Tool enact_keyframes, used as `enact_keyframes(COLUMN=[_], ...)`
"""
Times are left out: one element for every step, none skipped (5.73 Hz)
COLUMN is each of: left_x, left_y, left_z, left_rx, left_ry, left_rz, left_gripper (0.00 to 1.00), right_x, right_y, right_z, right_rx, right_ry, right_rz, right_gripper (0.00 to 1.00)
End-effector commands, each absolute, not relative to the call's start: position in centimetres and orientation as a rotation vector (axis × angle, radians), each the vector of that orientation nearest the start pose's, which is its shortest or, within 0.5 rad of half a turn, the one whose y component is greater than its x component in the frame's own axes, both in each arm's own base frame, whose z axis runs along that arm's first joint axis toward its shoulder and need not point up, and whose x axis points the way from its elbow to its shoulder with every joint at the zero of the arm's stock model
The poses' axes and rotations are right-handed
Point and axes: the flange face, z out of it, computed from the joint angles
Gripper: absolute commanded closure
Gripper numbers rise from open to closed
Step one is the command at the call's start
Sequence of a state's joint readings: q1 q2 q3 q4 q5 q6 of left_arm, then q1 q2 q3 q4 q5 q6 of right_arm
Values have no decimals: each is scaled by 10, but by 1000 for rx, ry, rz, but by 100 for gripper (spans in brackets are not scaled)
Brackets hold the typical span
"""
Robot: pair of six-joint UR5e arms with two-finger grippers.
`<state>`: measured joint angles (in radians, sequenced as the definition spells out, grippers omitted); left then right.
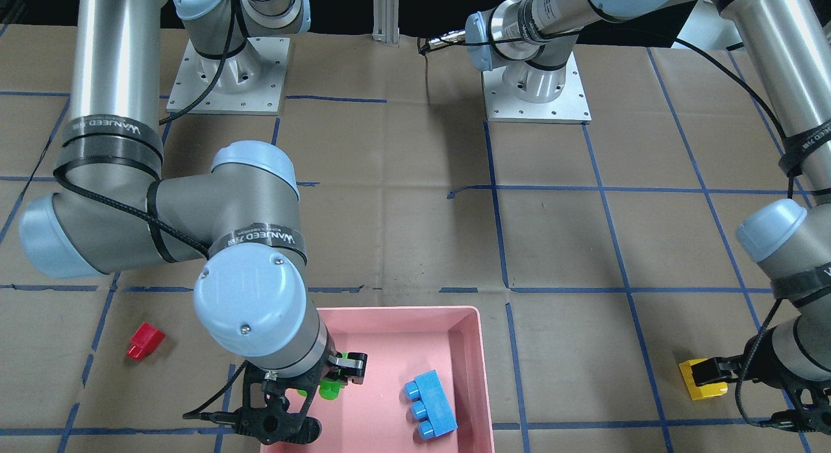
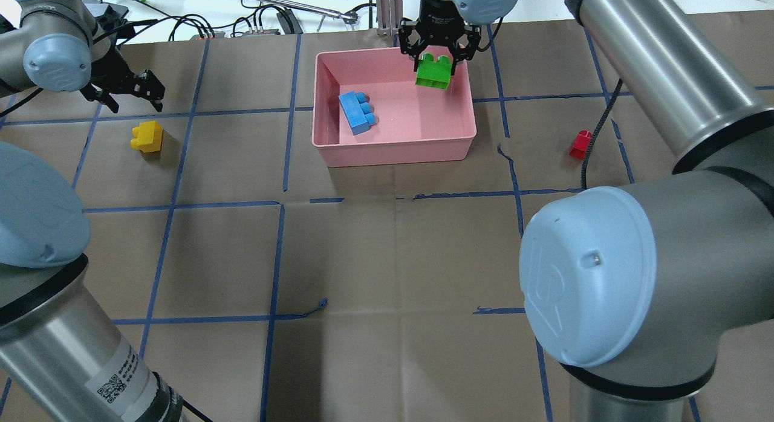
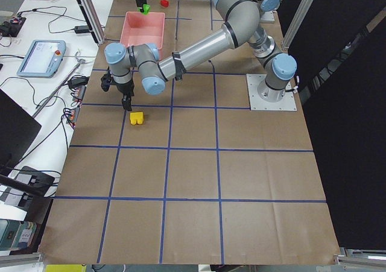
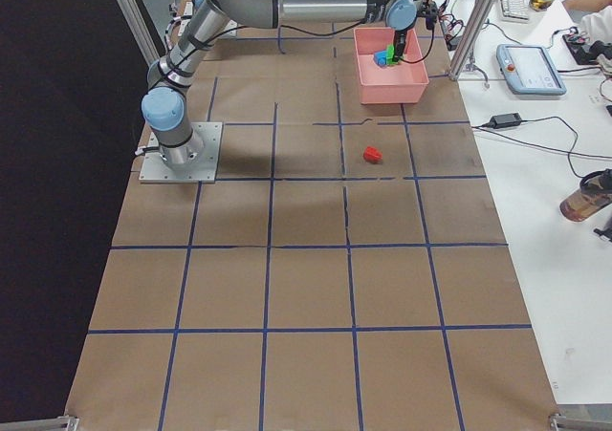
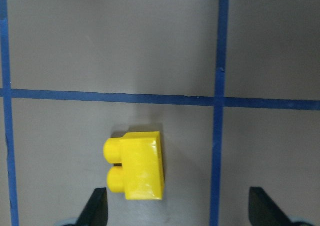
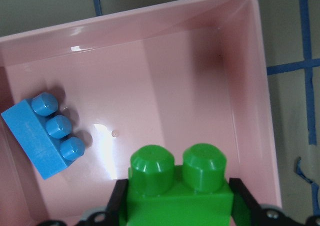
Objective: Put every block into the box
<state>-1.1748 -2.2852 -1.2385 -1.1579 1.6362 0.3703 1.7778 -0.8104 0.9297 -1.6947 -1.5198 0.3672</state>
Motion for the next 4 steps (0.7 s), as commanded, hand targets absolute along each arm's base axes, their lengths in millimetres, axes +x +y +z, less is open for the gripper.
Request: enact_keyframes(left_x=[190, 190, 190, 190], left_y=[-726, -726, -726, -727], left_z=[194, 183, 181, 173], left_rx=[-41, -41, -37, -27], left_ry=[3108, 3111, 3115, 3119], left_rz=[83, 93, 95, 111], left_gripper=[0, 0, 2, 7], right_x=[304, 305, 307, 298], right_y=[-740, -739, -738, -730], right_z=[297, 303, 309, 344], right_rx=[250, 244, 244, 250], right_ry=[3086, 3080, 3044, 3042], right_rz=[49, 37, 50, 28], right_gripper=[1, 0, 0, 0])
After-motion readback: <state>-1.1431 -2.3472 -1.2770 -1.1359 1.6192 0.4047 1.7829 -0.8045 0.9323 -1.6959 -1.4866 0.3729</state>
